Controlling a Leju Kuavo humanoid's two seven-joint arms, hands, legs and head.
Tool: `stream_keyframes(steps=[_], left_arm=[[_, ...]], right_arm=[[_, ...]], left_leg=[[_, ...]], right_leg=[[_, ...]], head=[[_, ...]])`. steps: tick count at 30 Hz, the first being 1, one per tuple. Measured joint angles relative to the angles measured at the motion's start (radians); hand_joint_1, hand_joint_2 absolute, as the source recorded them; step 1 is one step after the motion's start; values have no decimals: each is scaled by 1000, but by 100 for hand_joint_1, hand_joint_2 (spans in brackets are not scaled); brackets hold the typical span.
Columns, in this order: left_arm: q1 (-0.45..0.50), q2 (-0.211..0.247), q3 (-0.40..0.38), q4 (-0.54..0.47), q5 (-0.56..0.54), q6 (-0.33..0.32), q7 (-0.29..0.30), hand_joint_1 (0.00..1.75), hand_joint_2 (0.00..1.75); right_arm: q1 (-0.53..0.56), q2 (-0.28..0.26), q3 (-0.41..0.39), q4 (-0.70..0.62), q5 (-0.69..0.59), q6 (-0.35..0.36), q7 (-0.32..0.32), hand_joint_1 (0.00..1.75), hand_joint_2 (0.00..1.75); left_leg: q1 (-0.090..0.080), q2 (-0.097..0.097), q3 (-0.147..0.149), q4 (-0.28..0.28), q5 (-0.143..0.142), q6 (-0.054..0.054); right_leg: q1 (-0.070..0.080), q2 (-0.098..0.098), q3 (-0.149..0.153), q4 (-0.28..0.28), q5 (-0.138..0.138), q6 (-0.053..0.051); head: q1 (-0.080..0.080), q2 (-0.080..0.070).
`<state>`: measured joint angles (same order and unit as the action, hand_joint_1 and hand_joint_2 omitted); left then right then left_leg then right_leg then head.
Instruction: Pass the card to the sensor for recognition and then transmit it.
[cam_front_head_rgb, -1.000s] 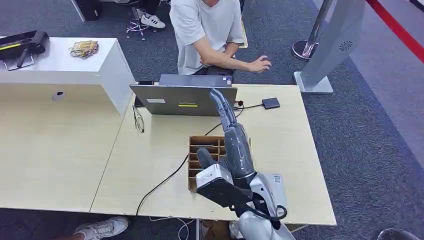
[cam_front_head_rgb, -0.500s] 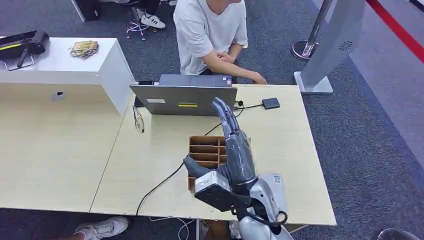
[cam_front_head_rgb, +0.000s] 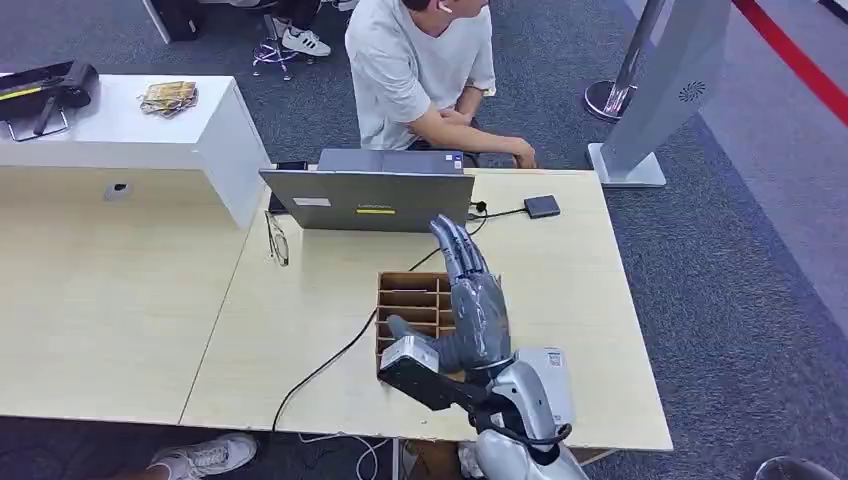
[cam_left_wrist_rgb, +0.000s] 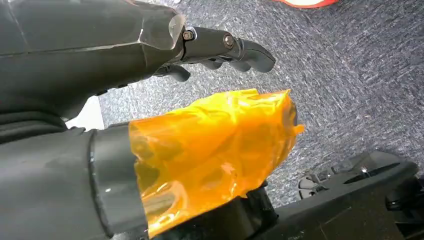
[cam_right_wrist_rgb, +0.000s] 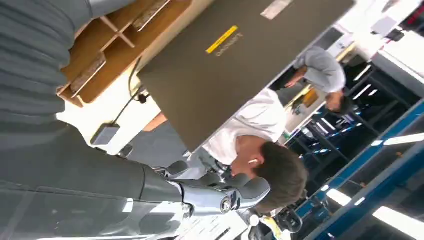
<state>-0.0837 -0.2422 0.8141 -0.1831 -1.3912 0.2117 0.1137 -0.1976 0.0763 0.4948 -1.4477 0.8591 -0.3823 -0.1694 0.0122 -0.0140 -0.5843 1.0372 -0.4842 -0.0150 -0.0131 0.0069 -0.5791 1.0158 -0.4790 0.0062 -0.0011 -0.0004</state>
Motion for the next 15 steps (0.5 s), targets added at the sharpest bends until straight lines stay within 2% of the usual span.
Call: stream_keyframes(steps=[15], left_arm=[[-2, 0, -1, 0, -15, -15, 11, 0, 0]], right_arm=[[-26, 0, -36, 102, 178, -48, 81, 0, 175]], left_leg=[[0, 0, 0, 0, 0, 0]], right_leg=[[0, 0, 0, 0, 0, 0]], head=[[0, 0]])
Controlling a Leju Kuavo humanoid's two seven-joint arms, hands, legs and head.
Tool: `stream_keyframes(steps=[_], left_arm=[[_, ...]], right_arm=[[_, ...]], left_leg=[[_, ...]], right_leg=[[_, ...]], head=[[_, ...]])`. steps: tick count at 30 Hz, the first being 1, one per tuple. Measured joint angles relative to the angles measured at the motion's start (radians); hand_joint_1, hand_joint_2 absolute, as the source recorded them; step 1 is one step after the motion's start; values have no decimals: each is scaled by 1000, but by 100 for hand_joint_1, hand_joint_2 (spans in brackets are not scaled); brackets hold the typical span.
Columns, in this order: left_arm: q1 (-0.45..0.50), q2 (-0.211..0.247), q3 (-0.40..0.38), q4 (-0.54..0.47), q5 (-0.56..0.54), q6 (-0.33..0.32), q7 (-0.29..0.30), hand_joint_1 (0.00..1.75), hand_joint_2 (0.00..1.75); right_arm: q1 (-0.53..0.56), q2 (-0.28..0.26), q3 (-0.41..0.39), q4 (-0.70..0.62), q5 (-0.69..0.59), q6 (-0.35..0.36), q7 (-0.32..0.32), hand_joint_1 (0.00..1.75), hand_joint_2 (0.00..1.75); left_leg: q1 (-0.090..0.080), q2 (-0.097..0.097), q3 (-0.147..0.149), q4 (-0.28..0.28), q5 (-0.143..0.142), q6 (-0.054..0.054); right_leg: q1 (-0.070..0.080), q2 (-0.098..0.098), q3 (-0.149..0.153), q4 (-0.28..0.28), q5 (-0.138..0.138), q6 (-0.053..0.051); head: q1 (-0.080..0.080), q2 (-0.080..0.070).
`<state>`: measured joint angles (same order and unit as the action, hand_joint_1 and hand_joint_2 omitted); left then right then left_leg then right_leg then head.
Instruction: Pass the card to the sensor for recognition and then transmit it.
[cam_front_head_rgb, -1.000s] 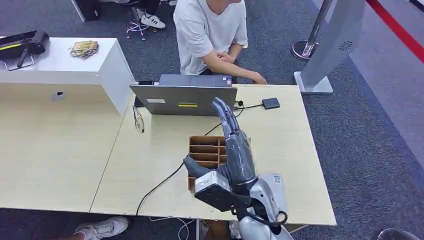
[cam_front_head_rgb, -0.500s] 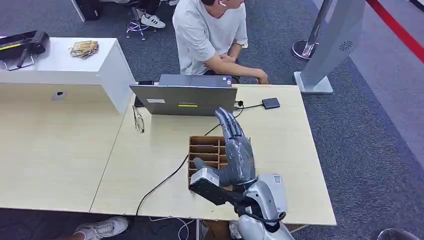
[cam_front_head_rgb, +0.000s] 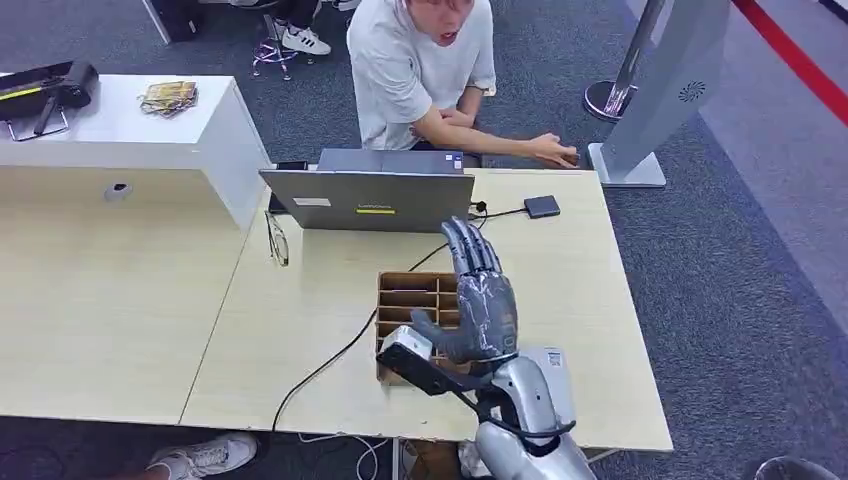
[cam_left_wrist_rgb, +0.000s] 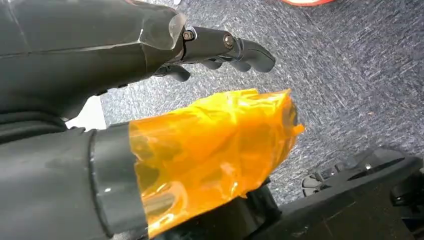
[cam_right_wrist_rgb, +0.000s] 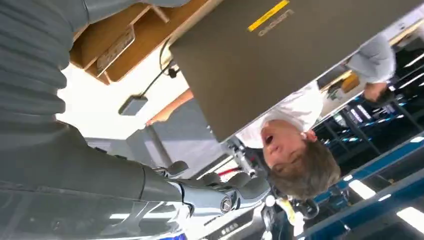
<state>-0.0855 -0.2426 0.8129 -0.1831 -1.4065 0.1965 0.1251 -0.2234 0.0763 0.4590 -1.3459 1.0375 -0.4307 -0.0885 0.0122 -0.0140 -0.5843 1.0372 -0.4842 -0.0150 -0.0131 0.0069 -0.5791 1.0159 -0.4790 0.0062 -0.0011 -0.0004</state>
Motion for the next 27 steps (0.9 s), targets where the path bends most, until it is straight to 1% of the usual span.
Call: stream_keyframes(steps=[2, 18, 27], left_arm=[[-2, 0, 0, 0, -1, -5, 9, 0, 0], [-9, 0, -16, 0, -12, -14, 10, 0, 0], [-10, 0, -18, 0, -14, -19, 10, 0, 0]], right_arm=[[-3, 0, -3, 12, 32, -10, 14, 0, 175], [-27, -3, -11, 72, 209, -20, 101, 0, 175], [-37, -10, -11, 90, 255, -5, 132, 0, 175]], left_leg=[[0, 0, 0, 0, 0, 0], [0, 0, 0, 0, 0, 0], [0, 0, 0, 0, 0, 0]], right_leg=[[0, 0, 0, 0, 0, 0], [0, 0, 0, 0, 0, 0], [0, 0, 0, 0, 0, 0]], head=[[0, 0], [0, 0], [0, 0]])
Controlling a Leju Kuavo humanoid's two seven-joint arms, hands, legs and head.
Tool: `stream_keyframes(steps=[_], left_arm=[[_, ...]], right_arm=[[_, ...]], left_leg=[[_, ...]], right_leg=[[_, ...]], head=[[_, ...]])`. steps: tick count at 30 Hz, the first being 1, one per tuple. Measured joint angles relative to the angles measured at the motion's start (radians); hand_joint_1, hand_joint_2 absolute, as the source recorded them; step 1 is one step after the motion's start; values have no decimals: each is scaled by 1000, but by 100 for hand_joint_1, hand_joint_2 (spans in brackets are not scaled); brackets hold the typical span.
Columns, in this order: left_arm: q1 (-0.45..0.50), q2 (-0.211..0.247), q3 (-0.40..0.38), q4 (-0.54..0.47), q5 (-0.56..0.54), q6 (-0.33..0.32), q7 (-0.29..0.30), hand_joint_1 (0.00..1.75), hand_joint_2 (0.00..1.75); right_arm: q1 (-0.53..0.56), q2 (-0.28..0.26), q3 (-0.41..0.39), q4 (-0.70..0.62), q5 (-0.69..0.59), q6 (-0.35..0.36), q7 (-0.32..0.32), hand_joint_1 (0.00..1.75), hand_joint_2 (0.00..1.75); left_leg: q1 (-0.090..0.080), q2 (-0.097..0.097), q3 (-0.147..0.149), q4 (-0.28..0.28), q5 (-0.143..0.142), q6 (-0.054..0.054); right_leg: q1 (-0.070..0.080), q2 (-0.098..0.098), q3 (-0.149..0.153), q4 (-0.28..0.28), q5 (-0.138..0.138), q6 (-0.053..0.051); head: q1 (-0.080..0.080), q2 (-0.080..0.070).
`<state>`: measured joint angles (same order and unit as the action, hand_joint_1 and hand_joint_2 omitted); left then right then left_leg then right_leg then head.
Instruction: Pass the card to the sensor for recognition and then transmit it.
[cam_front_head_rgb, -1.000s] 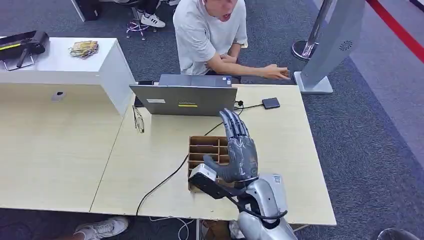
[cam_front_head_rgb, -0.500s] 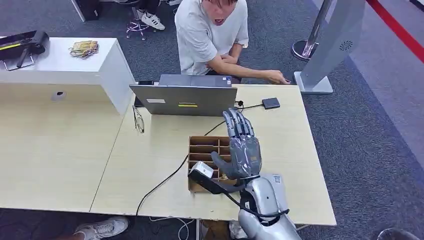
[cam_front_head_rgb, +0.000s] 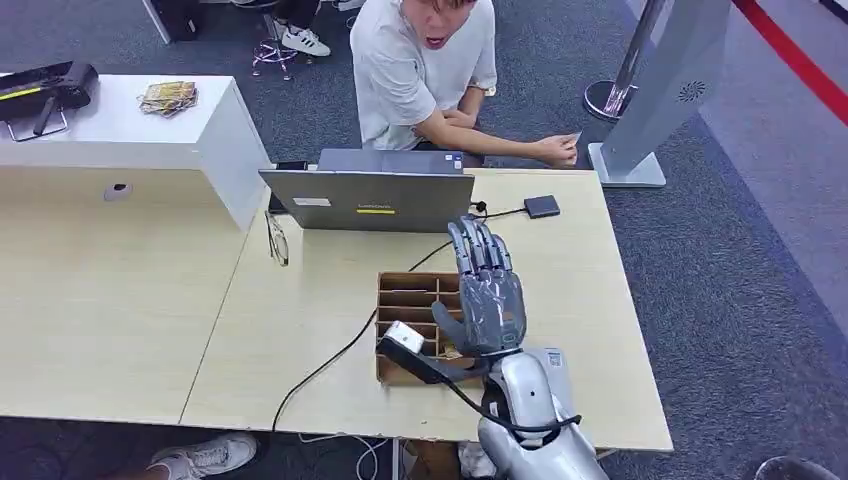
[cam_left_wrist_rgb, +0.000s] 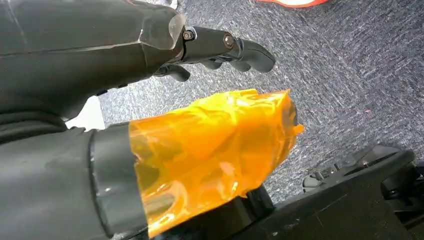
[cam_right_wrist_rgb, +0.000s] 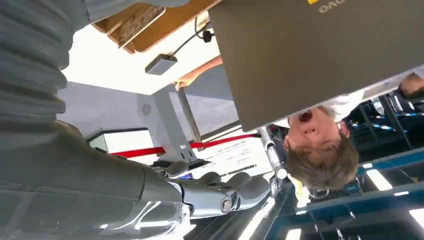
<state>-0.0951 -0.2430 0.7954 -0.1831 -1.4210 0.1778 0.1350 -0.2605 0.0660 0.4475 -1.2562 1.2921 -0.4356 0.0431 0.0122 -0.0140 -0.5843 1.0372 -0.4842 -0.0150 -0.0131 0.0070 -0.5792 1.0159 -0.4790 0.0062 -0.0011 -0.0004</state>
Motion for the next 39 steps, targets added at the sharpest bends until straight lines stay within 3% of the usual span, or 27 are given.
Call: stream_keyframes(steps=[16, 26, 39], left_arm=[[0, 0, 0, 0, 0, -1, 0, 0, 0], [0, 0, 0, 0, 0, -1, 0, 0, 0], [0, 0, 0, 0, 3, -1, 0, 0, 0]], right_arm=[[-12, -6, 0, 17, 27, 52, 29, 0, 175], [-16, -11, -2, 26, 42, 107, 80, 0, 175], [-18, -14, -4, 34, 45, 120, 82, 0, 175]], left_leg=[[0, 0, 0, 0, 0, 0], [0, 0, 0, 0, 0, 0], [0, 0, 0, 0, 0, 0]], right_leg=[[0, 0, 0, 0, 0, 0], [0, 0, 0, 0, 0, 0], [0, 0, 0, 0, 0, 0]], head=[[0, 0], [0, 0], [0, 0]])
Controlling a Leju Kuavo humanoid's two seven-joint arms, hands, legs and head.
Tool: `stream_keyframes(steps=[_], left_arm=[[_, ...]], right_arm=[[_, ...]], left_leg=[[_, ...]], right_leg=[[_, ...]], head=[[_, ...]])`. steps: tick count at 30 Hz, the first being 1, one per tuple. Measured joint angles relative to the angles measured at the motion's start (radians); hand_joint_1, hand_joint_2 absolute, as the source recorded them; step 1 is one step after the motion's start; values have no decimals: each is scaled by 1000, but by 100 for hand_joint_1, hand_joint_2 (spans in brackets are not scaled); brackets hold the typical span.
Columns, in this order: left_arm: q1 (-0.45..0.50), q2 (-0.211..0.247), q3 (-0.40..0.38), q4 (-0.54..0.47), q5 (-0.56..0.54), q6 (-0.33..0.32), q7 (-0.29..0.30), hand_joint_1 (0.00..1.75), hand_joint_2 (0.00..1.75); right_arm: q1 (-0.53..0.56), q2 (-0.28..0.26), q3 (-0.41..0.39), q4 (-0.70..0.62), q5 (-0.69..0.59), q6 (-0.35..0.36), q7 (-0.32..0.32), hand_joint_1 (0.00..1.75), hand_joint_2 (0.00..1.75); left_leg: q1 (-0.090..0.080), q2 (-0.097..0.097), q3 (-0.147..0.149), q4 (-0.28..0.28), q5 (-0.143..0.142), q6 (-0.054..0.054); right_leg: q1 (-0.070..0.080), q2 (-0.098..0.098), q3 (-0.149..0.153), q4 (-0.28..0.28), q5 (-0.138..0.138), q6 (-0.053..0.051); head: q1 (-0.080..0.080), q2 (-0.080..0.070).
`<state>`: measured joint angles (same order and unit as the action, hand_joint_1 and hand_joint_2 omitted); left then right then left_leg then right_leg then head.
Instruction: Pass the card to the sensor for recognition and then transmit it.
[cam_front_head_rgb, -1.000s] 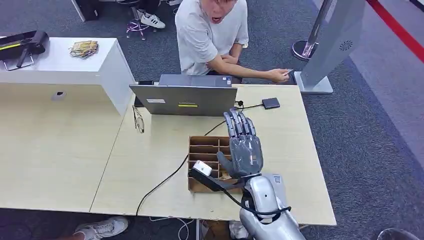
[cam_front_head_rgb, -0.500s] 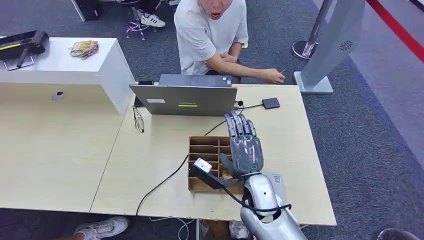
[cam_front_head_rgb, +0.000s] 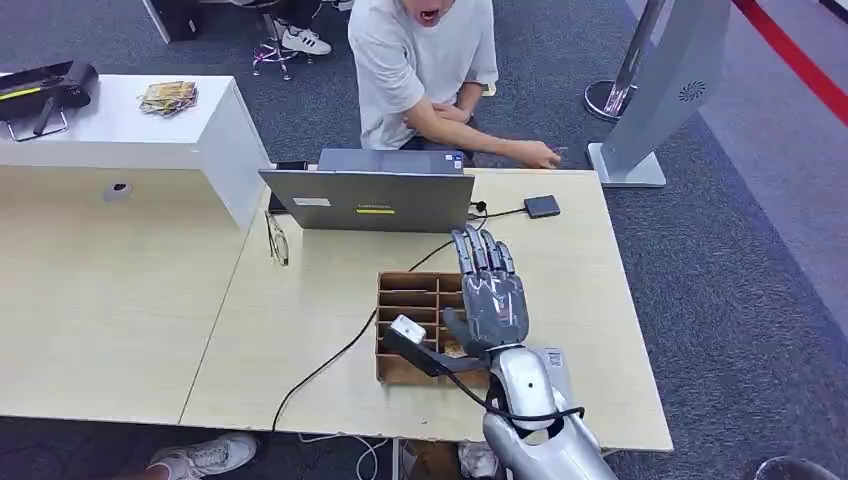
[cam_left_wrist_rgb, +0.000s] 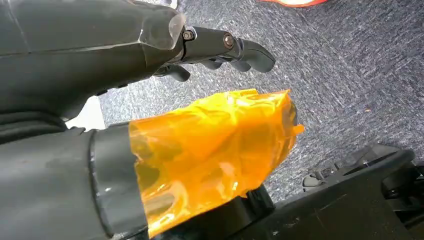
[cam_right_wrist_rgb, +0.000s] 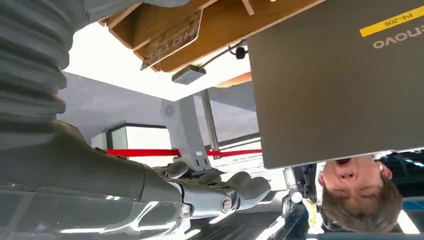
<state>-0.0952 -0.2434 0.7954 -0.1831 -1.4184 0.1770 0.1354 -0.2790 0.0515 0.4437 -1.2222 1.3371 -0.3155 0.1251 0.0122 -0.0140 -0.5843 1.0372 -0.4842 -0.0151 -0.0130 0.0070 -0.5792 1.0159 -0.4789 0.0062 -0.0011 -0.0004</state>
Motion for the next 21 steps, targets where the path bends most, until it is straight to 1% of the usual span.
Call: stream_keyframes(steps=[3, 4, 10, 18, 20, 21], left_arm=[[0, 0, 0, 0, 0, 0, 0, 0, 0], [0, 0, 0, 0, 0, 0, 0, 0, 0], [0, 0, 0, 0, 0, 1, 0, 0, 0], [0, 0, 0, 0, 0, 1, 0, 0, 0], [0, 0, 0, 0, 0, 2, 0, 0, 0], [0, 0, 0, 0, 0, 2, 0, 0, 0]], right_arm=[[-1, 0, -2, 1, 0, 3, 5, 0, 175], [-1, 0, -3, 2, 0, 5, 6, 3, 175], [-3, -1, -12, 6, 0, 19, 6, 7, 175], [-5, -4, -13, 10, 0, 21, 6, 7, 175], [-6, -5, -14, 11, 0, 21, 6, 14, 175], [-7, -5, -14, 11, 0, 22, 6, 14, 175]], left_leg=[[0, 0, 0, 0, 0, 0], [0, 0, 0, 0, 0, 0], [0, 0, 0, 0, 0, 0], [0, 0, 0, 0, 0, 0], [0, 0, 0, 0, 0, 0], [0, 0, 0, 0, 0, 0]], right_leg=[[0, 0, 0, 0, 0, 0], [0, 0, 0, 0, 0, 0], [0, 0, 0, 0, 0, 0], [0, 0, 0, 0, 0, 0], [0, 0, 0, 0, 0, 0], [0, 0, 0, 0, 0, 0]], head=[[0, 0], [0, 0], [0, 0], [0, 0], [0, 0], [0, 0]])
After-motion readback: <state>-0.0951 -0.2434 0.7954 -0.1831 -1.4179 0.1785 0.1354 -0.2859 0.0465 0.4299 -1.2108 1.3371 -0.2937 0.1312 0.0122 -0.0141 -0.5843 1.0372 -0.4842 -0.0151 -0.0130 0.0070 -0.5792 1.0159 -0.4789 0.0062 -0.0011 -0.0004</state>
